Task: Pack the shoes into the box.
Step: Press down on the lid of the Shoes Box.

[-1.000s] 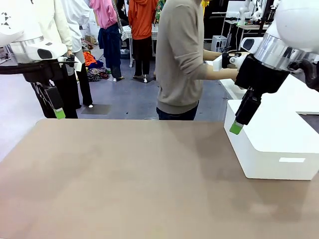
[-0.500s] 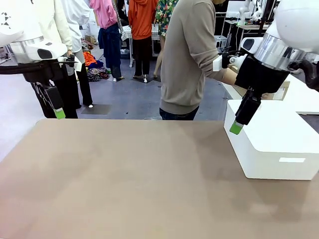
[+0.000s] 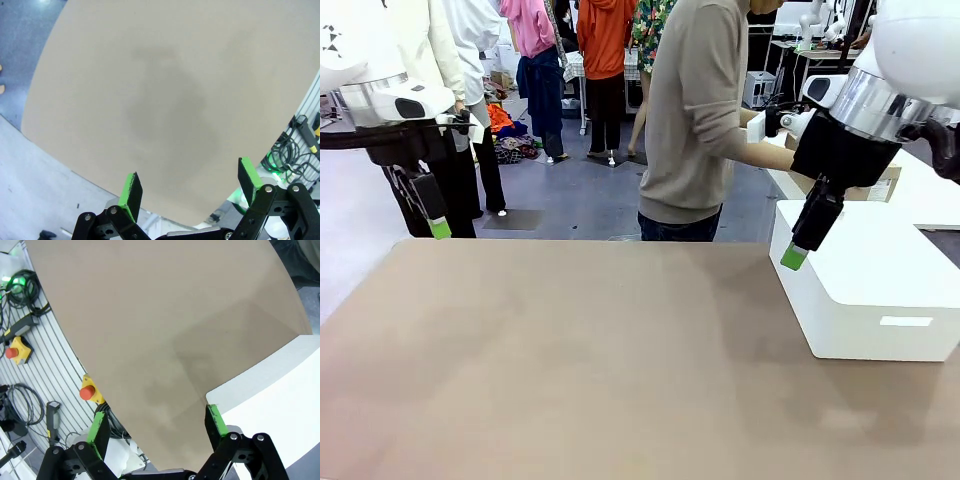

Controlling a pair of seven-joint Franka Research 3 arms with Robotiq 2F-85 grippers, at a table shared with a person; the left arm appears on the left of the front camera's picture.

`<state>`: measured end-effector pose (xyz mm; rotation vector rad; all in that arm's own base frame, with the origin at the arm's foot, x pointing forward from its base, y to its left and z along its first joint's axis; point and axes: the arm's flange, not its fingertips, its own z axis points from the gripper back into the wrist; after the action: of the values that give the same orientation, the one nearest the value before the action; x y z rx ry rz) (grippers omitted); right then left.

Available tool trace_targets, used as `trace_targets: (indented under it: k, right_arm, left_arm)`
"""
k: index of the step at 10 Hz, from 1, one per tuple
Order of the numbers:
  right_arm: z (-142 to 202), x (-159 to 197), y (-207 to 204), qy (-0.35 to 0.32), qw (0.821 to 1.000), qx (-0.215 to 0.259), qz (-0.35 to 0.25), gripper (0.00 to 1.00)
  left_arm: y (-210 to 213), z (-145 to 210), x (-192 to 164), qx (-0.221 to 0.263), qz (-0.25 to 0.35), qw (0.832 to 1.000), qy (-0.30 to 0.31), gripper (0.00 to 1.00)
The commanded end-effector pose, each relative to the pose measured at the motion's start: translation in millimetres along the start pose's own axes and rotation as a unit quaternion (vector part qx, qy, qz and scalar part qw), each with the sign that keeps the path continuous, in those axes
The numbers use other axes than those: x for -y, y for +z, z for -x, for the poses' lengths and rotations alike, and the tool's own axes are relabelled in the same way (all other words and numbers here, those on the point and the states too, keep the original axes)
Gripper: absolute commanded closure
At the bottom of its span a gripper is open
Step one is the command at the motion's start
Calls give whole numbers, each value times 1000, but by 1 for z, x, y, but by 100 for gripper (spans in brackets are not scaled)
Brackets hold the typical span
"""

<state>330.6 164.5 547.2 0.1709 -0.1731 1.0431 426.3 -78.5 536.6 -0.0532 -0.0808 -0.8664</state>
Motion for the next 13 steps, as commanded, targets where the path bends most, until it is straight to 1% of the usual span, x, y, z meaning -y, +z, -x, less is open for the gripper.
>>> trace_targets:
  k: [1,13]
  right_arm:
    - [0,0,0,2,1000,0,0,0]
    - [0,0,0,2,1000,0,0,0]
  left_arm:
    - [1,4,-1,-4,-5,1000,-5,0]
    - [1,4,-1,-4,-5,1000,-5,0]
